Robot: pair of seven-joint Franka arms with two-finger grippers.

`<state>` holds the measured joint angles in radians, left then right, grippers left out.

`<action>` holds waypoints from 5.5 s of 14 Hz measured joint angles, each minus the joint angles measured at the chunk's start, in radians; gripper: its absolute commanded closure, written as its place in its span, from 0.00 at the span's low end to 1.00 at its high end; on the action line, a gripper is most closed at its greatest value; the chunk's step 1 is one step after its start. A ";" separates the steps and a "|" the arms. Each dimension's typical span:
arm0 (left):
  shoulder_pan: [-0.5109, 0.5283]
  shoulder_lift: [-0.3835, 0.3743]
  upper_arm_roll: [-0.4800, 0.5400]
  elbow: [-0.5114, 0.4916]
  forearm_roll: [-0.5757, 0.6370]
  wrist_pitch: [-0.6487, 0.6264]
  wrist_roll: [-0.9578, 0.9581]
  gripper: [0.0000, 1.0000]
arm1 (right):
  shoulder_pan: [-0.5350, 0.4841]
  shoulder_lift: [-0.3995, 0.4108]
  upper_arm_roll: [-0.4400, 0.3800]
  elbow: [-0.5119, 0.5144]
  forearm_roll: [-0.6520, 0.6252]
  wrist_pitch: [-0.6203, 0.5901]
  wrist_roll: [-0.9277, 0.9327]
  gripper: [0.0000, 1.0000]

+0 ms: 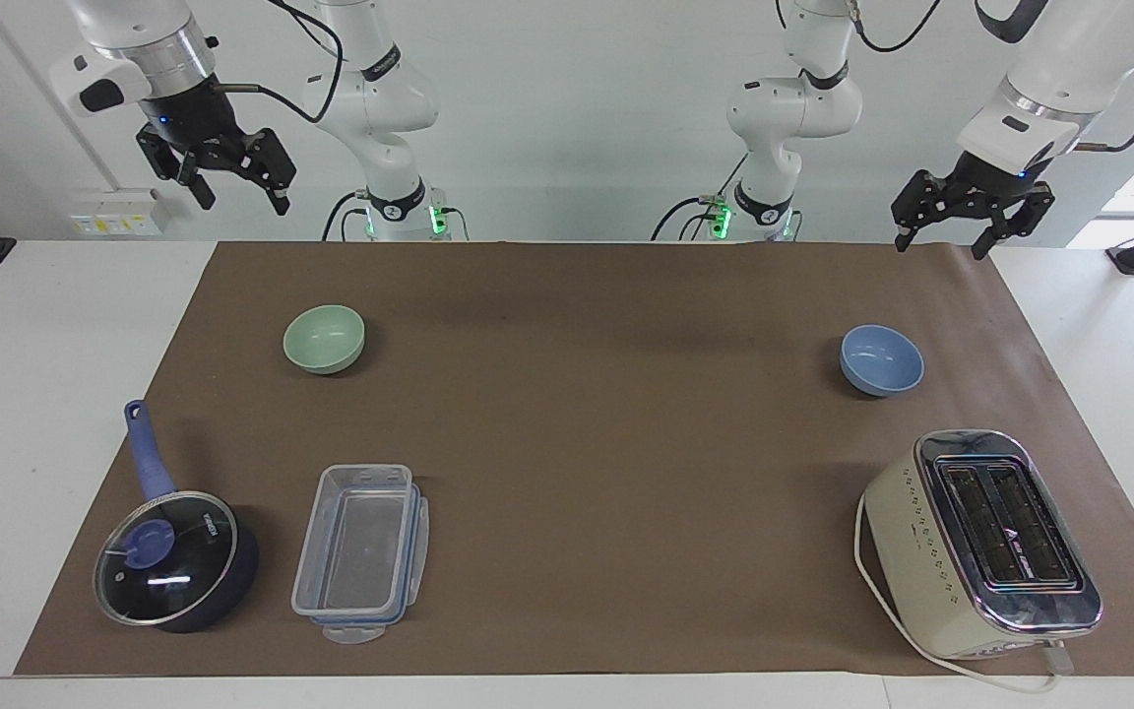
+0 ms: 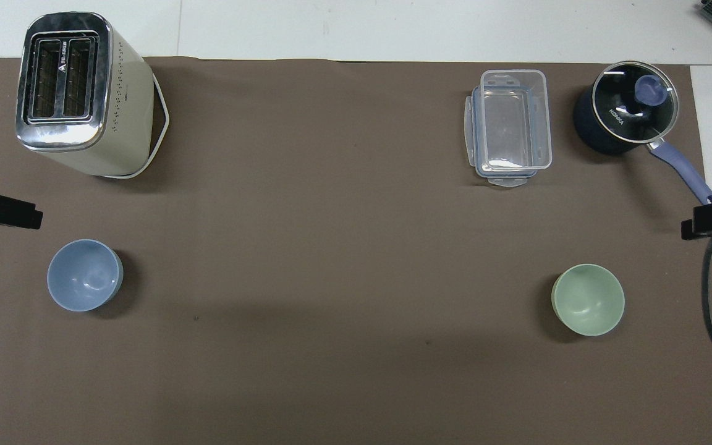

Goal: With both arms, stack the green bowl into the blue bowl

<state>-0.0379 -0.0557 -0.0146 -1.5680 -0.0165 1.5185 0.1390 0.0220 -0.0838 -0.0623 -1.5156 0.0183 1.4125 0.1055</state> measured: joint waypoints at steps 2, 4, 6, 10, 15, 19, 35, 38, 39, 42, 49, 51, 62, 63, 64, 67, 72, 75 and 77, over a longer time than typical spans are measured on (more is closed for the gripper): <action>0.000 0.000 0.000 0.000 0.000 0.000 0.000 0.00 | 0.000 0.000 0.000 0.000 0.000 0.000 0.000 0.00; 0.000 0.000 0.000 0.000 0.000 0.000 0.000 0.00 | 0.000 0.000 0.000 0.000 0.000 0.000 0.000 0.00; 0.000 0.000 0.000 0.000 0.000 0.000 0.000 0.00 | 0.000 0.000 0.000 0.000 0.000 0.000 0.000 0.00; 0.003 0.000 0.005 -0.006 -0.002 0.003 0.002 0.00 | 0.000 0.000 0.000 0.000 0.000 0.000 0.000 0.00; 0.049 -0.009 0.015 -0.100 -0.013 0.086 0.062 0.00 | 0.000 0.000 0.000 -0.001 0.000 -0.002 0.000 0.00; 0.167 -0.018 0.020 -0.222 -0.070 0.229 0.225 0.00 | -0.001 -0.002 0.000 -0.005 0.000 -0.004 0.000 0.00; 0.363 0.162 0.023 -0.507 -0.242 0.571 0.721 0.00 | -0.002 -0.003 0.000 -0.006 -0.001 -0.005 0.000 0.00; 0.363 0.193 0.019 -0.533 -0.259 0.624 0.739 0.00 | -0.002 -0.003 0.000 -0.006 -0.001 -0.005 0.000 0.00; 0.363 0.196 0.016 -0.552 -0.267 0.649 0.740 0.00 | -0.002 -0.003 0.000 -0.006 -0.001 -0.005 0.000 0.00; 0.361 0.196 0.013 -0.623 -0.289 0.708 0.742 0.29 | -0.002 -0.003 0.000 -0.006 -0.001 -0.005 0.000 0.00; 0.367 0.183 0.016 -0.644 -0.292 0.701 0.740 1.00 | -0.002 -0.004 0.000 -0.007 -0.001 -0.005 0.000 0.00; 0.368 0.176 0.015 -0.643 -0.299 0.687 0.740 1.00 | -0.002 -0.005 0.000 -0.007 -0.001 -0.005 0.000 0.00; 0.141 0.025 -0.003 -0.648 -0.300 0.554 0.354 1.00 | -0.002 -0.009 0.000 -0.013 -0.001 -0.005 0.000 0.00; 0.087 0.025 -0.005 -0.648 -0.300 0.559 0.276 1.00 | -0.002 -0.009 0.000 -0.014 -0.001 -0.005 0.000 0.00; 0.026 0.026 -0.006 -0.650 -0.300 0.572 0.190 1.00 | -0.002 -0.009 0.000 -0.014 -0.001 -0.005 0.000 0.00; -0.167 0.028 -0.010 -0.651 -0.300 0.646 -0.066 1.00 | -0.002 -0.009 0.000 -0.015 -0.001 -0.005 0.000 0.00; -0.397 0.036 -0.012 -0.653 -0.300 0.711 -0.344 1.00 | -0.002 -0.010 0.000 -0.015 -0.001 -0.005 0.000 0.00; -0.486 0.056 -0.012 -0.656 -0.300 0.768 -0.458 1.00 | -0.002 -0.010 0.000 -0.015 -0.001 -0.005 0.000 0.00; -0.526 0.093 -0.012 -0.658 -0.300 0.823 -0.485 1.00 | -0.002 -0.010 0.000 -0.015 -0.001 -0.005 0.000 0.00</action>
<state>-0.5640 0.0376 -0.0270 -2.2261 -0.3165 2.3415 -0.3460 0.0200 -0.0938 -0.0623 -1.5311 0.0172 1.4077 0.1055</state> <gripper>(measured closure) 0.952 0.000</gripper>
